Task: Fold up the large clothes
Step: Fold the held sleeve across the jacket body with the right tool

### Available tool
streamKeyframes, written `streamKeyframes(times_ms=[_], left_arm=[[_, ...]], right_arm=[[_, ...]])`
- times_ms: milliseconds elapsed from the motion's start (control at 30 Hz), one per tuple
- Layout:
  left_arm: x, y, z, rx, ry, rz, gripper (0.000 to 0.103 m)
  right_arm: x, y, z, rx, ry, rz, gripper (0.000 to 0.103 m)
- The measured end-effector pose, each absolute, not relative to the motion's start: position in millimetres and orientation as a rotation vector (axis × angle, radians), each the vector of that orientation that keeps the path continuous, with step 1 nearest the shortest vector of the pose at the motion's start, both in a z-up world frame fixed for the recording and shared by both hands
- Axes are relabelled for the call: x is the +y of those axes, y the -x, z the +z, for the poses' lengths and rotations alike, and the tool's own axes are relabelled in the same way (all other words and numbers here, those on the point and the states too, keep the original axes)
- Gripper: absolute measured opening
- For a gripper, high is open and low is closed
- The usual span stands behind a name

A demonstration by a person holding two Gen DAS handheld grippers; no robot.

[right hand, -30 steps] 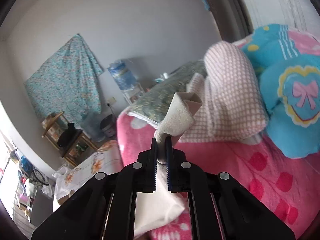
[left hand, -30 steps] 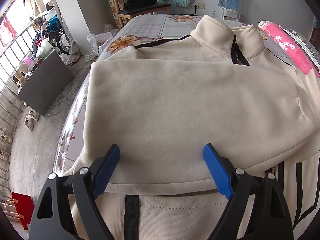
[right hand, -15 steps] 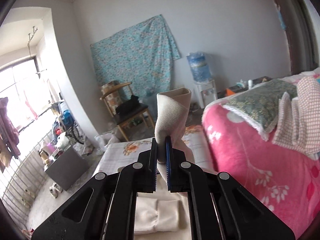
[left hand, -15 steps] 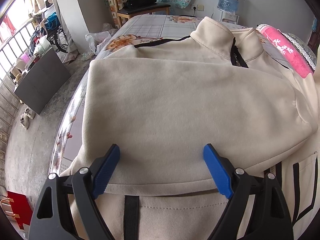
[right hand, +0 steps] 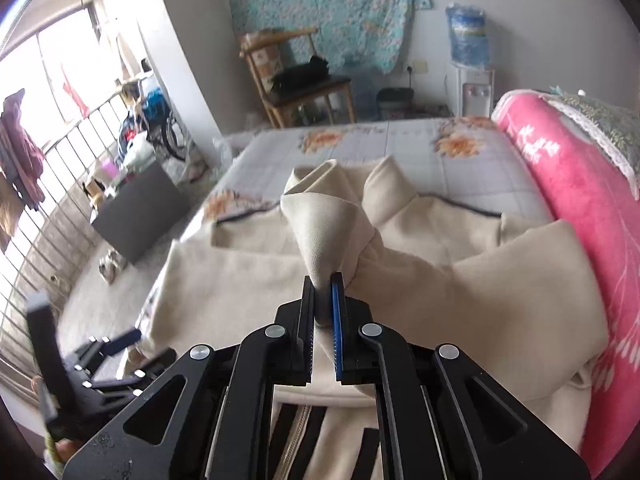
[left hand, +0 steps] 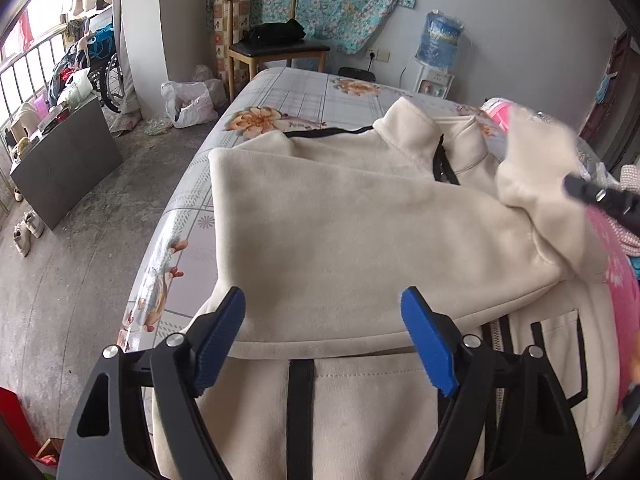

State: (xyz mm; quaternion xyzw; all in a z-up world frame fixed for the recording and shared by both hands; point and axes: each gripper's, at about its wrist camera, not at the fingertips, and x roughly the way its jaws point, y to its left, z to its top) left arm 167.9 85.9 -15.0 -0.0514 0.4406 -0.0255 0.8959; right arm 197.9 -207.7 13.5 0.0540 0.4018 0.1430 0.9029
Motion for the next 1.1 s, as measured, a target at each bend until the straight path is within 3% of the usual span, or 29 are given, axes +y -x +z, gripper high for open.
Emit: streamKeyframes(times_ms=[100, 233, 333, 567, 633, 733, 800, 833, 900, 1100], left_arm=[[95, -161, -6, 0.897, 0.167, -0.115, 0.069], [99, -161, -3, 0.924, 0.27, -0.227, 0.068], [94, -166, -6, 0.956, 0.361, -0.317, 0.067], [58, -203, -29, 1.075, 0.478, -0.425, 0.066], [47, -218, -37, 1.11, 0.495, -0.427, 0.065], [30, -238, -51, 1.157, 0.455, -0.389, 0.051], [18, -247, -59, 1.179, 0.409, -0.351, 0.036], [13, -248, -57, 1.155, 0.377, -0.33, 0.035], [-1, -251, -58, 1.159, 0.304, -0.318, 0.011], [-10, -245, -25, 1.031, 0.211, -0.299, 0.004]], right_arm=[[-182, -188, -16, 0.924, -0.029, 0.324, 0.015], [-182, -168, -30, 0.98, -0.029, 0.379, 0.051], [-196, -147, -25, 0.952, -0.043, 0.394, 0.058], [-263, -109, -24, 0.892, -0.113, 0.228, 0.059], [-286, -105, -29, 0.887, -0.136, 0.171, 0.05], [-314, -103, -41, 0.9, -0.174, 0.097, 0.035], [-327, -103, -50, 0.918, -0.205, 0.064, 0.028], [-331, -103, -55, 0.924, -0.213, 0.052, 0.024], [-338, -105, -65, 0.939, -0.222, 0.027, 0.018], [-358, -107, -77, 0.952, -0.316, 0.024, 0.003]])
